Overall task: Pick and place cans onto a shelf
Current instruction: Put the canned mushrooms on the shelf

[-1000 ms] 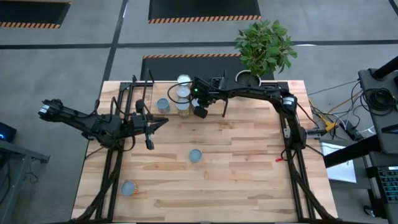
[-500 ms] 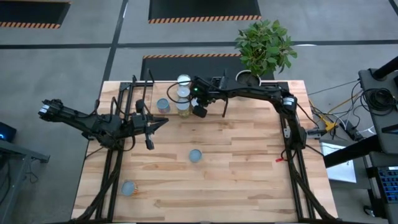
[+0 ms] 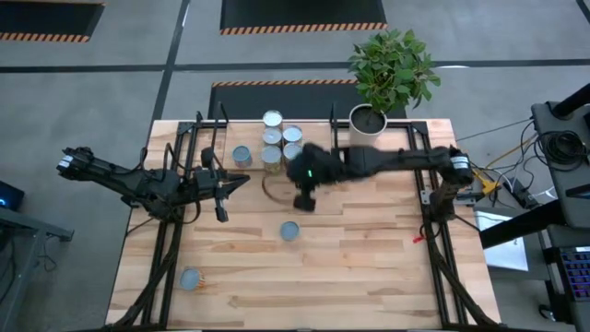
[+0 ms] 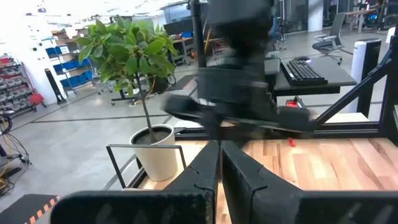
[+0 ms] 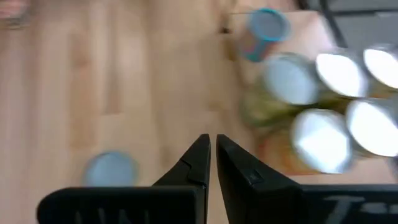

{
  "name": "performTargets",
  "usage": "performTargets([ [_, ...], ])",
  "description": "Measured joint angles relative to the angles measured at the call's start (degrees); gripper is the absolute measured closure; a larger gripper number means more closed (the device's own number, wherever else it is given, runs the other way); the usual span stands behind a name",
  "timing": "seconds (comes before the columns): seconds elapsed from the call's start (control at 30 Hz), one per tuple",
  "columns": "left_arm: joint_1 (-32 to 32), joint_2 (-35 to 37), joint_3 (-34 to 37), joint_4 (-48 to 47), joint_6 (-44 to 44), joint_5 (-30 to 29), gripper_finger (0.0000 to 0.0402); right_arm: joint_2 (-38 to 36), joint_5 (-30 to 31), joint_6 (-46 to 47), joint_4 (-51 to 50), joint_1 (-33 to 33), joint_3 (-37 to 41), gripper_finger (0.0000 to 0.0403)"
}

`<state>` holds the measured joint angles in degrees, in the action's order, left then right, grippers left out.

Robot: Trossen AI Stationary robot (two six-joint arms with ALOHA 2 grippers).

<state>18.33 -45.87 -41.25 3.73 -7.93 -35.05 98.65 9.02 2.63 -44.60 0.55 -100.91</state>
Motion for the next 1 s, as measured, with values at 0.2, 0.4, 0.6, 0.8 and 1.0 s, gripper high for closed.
performTargets([
  [0.2,0.0,0.0,0.0,-0.1,0.1,0.0,0.0402,-1.6,0.1,3.0,6.6,-8.6,9.2,0.0385],
  [0.4,0.0,0.0,0.0,-0.3,0.1,0.0,0.0402,-1.5,0.2,2.3,15.0,-12.9,16.3,0.0385],
  [0.6,0.0,0.0,0.1,-2.9,1.3,0.1,0.0402,-1.0,0.1,-0.2,22.0,-13.3,21.9,0.0385],
  [0.8,0.0,-1.6,0.1,-5.2,1.4,0.1,0.0402,-1.0,0.1,-3.2,29.0,-13.3,27.1,0.0385],
  [1.0,0.0,-4.2,-0.8,-5.2,-0.2,0.1,0.0402,-1.0,0.0,-2.9,33.9,-13.2,30.8,0.0385],
])
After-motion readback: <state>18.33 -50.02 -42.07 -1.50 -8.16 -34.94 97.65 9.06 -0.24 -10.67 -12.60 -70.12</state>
